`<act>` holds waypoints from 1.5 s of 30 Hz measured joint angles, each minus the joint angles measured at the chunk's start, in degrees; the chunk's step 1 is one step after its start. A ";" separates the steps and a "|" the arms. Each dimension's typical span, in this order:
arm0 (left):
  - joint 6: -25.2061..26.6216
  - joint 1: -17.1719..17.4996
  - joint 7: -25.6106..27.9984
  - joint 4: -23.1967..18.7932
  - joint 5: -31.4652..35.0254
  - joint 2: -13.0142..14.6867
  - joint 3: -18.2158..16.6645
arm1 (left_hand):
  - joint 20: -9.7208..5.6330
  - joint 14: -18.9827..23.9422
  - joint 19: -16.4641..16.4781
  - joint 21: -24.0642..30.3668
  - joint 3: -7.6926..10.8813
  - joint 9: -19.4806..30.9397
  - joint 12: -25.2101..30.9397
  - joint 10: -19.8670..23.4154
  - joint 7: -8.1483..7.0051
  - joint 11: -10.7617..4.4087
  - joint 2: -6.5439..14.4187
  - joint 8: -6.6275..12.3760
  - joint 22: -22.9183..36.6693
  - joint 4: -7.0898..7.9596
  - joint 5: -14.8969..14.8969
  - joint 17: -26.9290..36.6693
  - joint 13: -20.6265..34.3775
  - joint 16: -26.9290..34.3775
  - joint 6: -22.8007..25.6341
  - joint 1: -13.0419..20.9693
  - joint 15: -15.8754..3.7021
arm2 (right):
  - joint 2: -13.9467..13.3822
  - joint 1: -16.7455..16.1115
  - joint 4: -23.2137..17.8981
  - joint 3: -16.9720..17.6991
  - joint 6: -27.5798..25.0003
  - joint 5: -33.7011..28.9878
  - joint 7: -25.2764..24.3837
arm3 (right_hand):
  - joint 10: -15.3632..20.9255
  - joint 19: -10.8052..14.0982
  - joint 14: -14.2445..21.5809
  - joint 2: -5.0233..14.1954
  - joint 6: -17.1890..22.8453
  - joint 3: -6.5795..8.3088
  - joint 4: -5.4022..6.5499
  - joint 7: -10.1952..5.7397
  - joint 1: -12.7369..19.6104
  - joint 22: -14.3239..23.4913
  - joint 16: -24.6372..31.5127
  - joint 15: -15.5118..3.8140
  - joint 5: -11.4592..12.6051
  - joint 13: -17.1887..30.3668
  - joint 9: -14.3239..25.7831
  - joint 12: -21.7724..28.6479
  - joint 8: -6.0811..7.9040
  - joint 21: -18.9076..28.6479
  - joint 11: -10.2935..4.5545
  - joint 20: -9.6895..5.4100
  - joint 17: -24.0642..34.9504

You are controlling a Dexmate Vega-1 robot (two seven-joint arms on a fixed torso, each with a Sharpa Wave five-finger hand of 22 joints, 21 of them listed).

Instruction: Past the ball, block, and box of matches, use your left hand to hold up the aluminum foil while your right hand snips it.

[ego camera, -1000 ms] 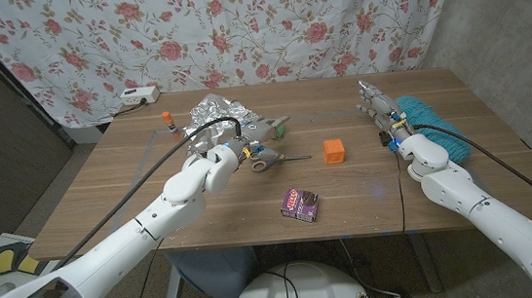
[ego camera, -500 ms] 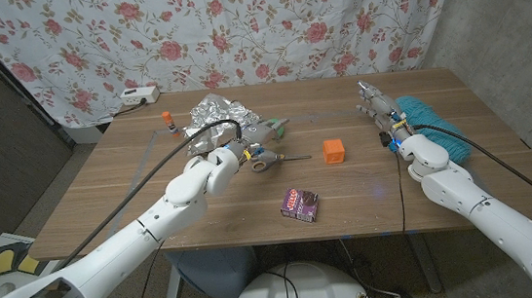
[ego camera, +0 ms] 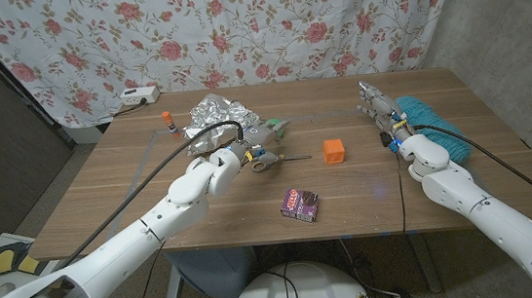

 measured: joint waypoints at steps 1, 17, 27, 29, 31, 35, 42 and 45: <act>-0.02 -0.13 0.00 0.11 0.00 -0.05 0.12 | 0.00 0.00 0.00 0.00 0.00 0.00 0.00 0.00 0.00 0.00 0.00 0.00 0.00 0.00 0.00 0.00 0.00 0.00 0.00 0.00 0.00 | 0.01 0.10 0.07 -0.08 0.00 0.00 0.04 | 0.00 0.00 0.00 0.00 0.00 0.00 0.00 0.00 0.00 0.00 0.00 0.00 0.00 0.00 0.00 0.00 0.00 0.00 0.00 0.00 0.00; -0.98 -1.12 0.00 1.55 -0.78 -0.22 1.27 | -0.21 0.43 0.21 0.00 0.00 0.00 0.33 0.01 -0.20 0.00 0.21 0.00 0.00 0.00 0.00 0.00 0.27 0.00 1.64 0.21 -0.42 | 0.04 0.38 0.32 -0.31 -0.20 -0.21 0.09 | 0.00 0.00 0.00 0.00 0.00 0.17 0.18 0.00 0.00 0.00 0.00 0.00 0.00 0.00 0.00 0.00 0.00 0.00 0.00 0.00 0.00; -1.41 -1.42 0.19 2.17 -1.27 -0.20 1.74 | 0.01 0.63 0.62 0.48 0.00 0.00 0.54 0.24 -0.20 -0.22 0.21 0.00 0.00 0.00 0.00 0.00 0.54 0.00 1.64 0.21 -0.21 | 0.07 0.40 0.40 -0.37 -0.29 -0.24 0.05 | 0.00 0.00 0.00 0.00 0.00 0.24 0.25 0.00 0.00 0.00 0.00 0.00 0.00 0.00 0.00 0.00 0.00 0.00 0.00 0.00 0.00; -1.43 -1.47 0.21 2.22 -1.36 -0.20 1.81 | 0.01 0.63 0.62 0.48 0.00 0.00 0.54 0.24 -0.20 -0.22 0.21 0.00 0.00 0.00 0.00 0.00 0.54 0.00 1.64 0.21 -0.21 | 0.10 0.41 0.44 -0.37 -0.30 -0.24 0.02 | 0.00 0.00 0.00 0.00 0.00 0.24 0.25 0.00 0.00 0.00 0.00 0.00 0.00 0.00 0.00 0.00 0.00 0.00 0.00 0.00 0.00; -1.47 -1.58 0.27 2.34 -1.44 -0.24 1.93 | 0.01 0.63 0.62 0.48 0.00 0.00 0.66 0.45 -0.20 -0.01 0.21 0.00 0.00 0.00 0.00 0.00 0.53 0.00 1.64 0.21 -0.21 | 0.13 0.41 0.48 -0.38 -0.31 -0.24 0.00 | 0.00 0.00 0.00 0.00 0.00 0.24 0.25 0.00 0.00 0.00 0.00 0.00 0.00 0.00 0.00 0.00 0.00 0.00 0.00 0.00 0.00; -1.47 -1.66 0.30 2.51 -1.55 -0.30 2.09 | 0.01 0.63 0.62 0.48 0.00 0.00 0.76 0.45 -0.20 -0.01 0.44 0.00 0.00 0.00 0.00 0.00 0.53 0.00 1.63 0.44 -0.21 | 0.22 0.47 0.70 -0.41 -0.31 -0.24 0.00 | 0.00 0.00 0.00 0.00 0.00 0.24 0.24 0.00 0.00 0.00 0.00 0.00 0.00 0.00 0.00 0.00 0.00 0.00 0.00 0.00 0.00; -1.47 -1.79 0.31 2.65 -1.85 -0.38 2.30 | 0.01 0.85 0.62 0.48 0.00 0.00 0.75 0.44 -0.07 -0.01 0.44 0.00 0.00 0.00 0.00 0.00 0.53 0.00 1.77 0.44 -0.42 | 0.43 0.61 1.06 -0.45 -0.21 -0.17 0.02 | 0.00 0.00 0.00 0.00 0.00 0.24 0.24 0.00 0.00 0.00 0.00 0.00 0.00 0.00 0.00 0.00 0.00 0.00 0.00 0.00 0.00; -1.53 -1.86 0.31 2.66 -1.95 -0.39 2.40 | 0.01 0.94 0.62 0.48 0.00 0.00 0.75 0.44 -0.20 -0.01 0.44 0.00 0.00 0.00 0.00 0.00 0.53 0.00 2.25 0.44 -0.52 | 0.59 0.70 1.35 -0.50 -0.02 -0.10 0.09 | 0.00 0.00 0.00 0.00 0.00 0.24 0.24 0.00 0.00 0.00 0.00 0.00 0.00 0.00 0.00 0.00 0.00 0.00 0.00 0.00 0.00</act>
